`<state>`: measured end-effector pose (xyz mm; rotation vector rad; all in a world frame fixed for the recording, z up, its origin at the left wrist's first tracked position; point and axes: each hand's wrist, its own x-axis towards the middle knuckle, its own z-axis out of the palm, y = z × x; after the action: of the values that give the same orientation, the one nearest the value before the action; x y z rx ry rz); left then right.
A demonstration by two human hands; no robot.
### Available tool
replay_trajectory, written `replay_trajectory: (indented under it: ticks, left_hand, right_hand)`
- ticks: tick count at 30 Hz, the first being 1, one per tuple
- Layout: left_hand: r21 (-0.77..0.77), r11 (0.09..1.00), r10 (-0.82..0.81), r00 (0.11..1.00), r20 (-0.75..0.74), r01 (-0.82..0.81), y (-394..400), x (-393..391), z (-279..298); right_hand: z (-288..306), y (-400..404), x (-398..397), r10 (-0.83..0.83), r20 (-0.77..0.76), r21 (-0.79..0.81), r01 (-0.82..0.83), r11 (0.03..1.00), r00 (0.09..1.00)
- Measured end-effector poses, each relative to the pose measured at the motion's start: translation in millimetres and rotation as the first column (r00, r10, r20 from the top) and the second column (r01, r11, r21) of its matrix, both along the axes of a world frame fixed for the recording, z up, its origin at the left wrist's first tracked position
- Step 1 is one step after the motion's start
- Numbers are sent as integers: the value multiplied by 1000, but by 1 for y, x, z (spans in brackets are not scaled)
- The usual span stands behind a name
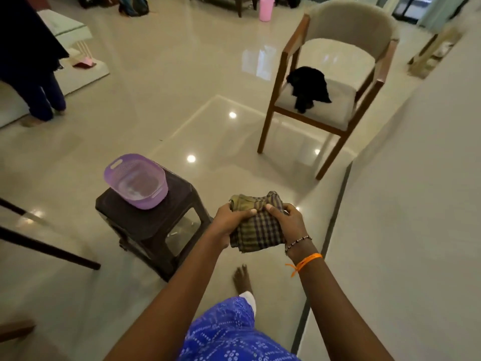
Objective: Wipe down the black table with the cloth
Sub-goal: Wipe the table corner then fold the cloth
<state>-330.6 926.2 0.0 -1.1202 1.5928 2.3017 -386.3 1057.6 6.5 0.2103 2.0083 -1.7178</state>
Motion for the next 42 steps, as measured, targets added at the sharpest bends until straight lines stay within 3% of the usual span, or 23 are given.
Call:
replay_trajectory:
  ticks: [5, 11, 15, 21, 24, 27, 31, 35, 42]
  left_hand:
    - [63, 995, 80, 996, 46, -83, -57, -116, 0]
    - [52, 983, 176, 984, 40, -178, -106, -191, 0]
    - [70, 939, 331, 939, 90, -337, -170, -249, -16]
    - [229, 839, 466, 869, 167, -494, -270, -330, -19]
    - [181, 828, 515, 847, 135, -532, -316, -369, -13]
    - [135, 769, 610, 781, 135, -624, -353, -392, -13]
    - [227, 601, 753, 638, 159, -767, -408, -398, -22]
    - [269, 374, 875, 434, 215, -887, -481, -378, -40]
    - [258, 103, 958, 165, 234, -961, -605, -314, -48]
  right_hand:
    - [2, -56, -127, 79, 67, 42, -82, 996, 995]
    - [-2, -122, -221, 125, 284, 24, -138, 990, 950]
    - [-18, -206, -298, 264, 287, 41, -287, 957, 921]
    - [-24, -324, -401, 446, 261, 87, -481, 872, 856]
    - [-12, -383, -448, 555, 267, 88, -593, 800, 788]
    - [-7, -438, -479, 654, 280, 110, -700, 706, 703]
    - [-8, -513, -488, 773, 287, 108, -821, 561, 566]
    - [-22, -608, -473, 915, 269, 123, -953, 279, 302]
    - [-32, -775, -404, 949, 314, 121, -993, -15, 24]
